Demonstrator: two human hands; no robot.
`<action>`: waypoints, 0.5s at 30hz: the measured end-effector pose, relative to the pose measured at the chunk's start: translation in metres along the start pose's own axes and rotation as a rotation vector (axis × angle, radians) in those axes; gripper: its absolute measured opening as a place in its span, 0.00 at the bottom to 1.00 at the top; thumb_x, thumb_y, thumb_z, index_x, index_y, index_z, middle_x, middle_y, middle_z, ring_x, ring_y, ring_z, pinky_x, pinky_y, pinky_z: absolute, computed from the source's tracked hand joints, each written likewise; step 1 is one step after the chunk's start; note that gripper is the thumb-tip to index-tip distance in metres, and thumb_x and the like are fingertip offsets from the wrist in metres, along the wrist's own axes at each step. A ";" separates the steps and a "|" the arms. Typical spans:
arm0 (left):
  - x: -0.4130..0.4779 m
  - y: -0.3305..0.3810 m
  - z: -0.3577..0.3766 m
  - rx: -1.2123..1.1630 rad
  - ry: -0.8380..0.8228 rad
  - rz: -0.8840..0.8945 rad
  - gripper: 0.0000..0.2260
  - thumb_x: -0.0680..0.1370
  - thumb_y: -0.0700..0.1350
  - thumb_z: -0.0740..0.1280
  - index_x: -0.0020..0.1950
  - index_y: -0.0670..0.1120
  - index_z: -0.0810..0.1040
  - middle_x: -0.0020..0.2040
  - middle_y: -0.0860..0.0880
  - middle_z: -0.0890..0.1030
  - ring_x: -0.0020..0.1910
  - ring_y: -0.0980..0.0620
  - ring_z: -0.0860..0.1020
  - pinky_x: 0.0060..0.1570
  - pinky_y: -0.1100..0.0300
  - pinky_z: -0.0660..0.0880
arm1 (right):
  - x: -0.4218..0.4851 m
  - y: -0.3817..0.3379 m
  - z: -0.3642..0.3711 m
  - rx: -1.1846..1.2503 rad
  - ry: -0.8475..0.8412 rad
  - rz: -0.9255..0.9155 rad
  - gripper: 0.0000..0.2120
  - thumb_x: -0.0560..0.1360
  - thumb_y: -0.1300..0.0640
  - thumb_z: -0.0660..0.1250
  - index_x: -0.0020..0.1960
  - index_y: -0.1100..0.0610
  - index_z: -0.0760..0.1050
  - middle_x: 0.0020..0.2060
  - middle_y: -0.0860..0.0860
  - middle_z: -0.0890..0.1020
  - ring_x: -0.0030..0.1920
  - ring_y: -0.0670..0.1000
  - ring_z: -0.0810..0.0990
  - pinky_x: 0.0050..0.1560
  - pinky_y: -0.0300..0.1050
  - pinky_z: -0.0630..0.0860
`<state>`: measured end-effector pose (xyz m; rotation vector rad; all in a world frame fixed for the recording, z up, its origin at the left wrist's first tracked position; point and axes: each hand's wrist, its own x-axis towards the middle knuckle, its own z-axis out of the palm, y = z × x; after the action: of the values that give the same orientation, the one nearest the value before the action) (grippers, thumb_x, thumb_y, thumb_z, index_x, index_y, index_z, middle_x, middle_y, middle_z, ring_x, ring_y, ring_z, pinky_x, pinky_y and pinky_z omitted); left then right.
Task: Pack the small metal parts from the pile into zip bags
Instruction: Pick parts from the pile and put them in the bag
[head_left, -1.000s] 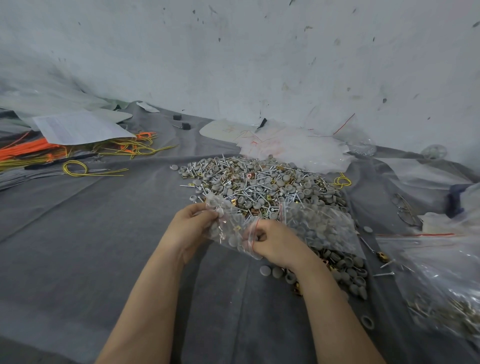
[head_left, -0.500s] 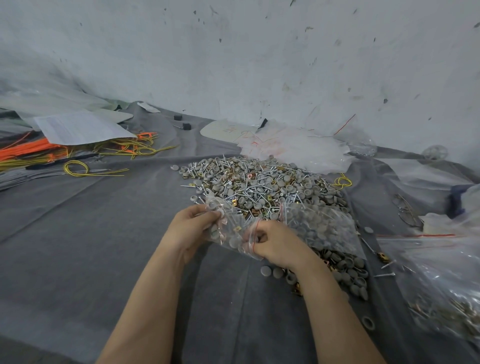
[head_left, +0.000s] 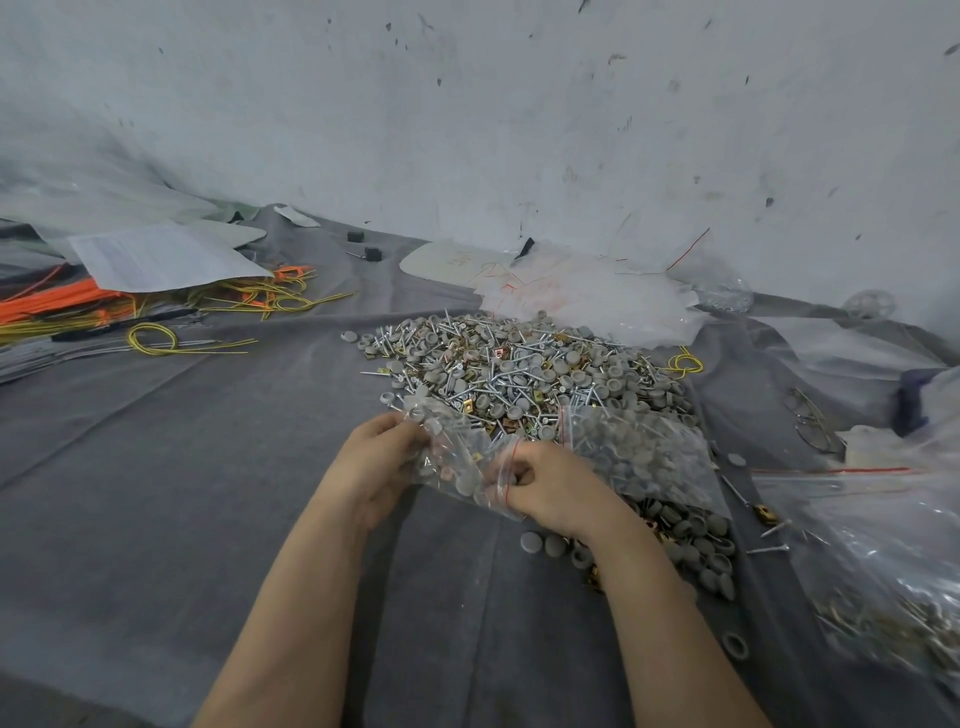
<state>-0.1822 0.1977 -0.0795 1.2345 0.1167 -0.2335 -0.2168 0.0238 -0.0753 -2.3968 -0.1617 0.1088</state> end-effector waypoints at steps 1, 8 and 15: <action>-0.001 0.001 0.000 -0.016 -0.023 -0.016 0.09 0.76 0.28 0.57 0.41 0.38 0.72 0.33 0.43 0.77 0.26 0.51 0.76 0.25 0.64 0.76 | 0.000 0.000 0.000 0.001 0.002 -0.001 0.09 0.73 0.62 0.66 0.44 0.47 0.78 0.43 0.49 0.82 0.46 0.51 0.81 0.46 0.46 0.78; -0.006 0.004 0.000 -0.124 -0.141 -0.063 0.15 0.76 0.23 0.52 0.45 0.37 0.74 0.36 0.42 0.78 0.26 0.55 0.76 0.18 0.70 0.68 | 0.000 0.001 -0.001 0.009 0.005 -0.009 0.10 0.73 0.60 0.67 0.41 0.44 0.76 0.40 0.46 0.81 0.45 0.51 0.81 0.44 0.45 0.78; -0.004 -0.001 0.000 -0.055 -0.131 0.008 0.16 0.73 0.20 0.54 0.55 0.34 0.72 0.43 0.40 0.78 0.33 0.50 0.79 0.32 0.64 0.78 | -0.002 -0.001 -0.002 0.003 0.003 -0.012 0.11 0.73 0.59 0.67 0.40 0.43 0.75 0.39 0.43 0.80 0.45 0.48 0.80 0.42 0.40 0.76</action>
<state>-0.1861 0.1979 -0.0795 1.1615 0.0047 -0.3022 -0.2183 0.0232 -0.0734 -2.3925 -0.1746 0.1000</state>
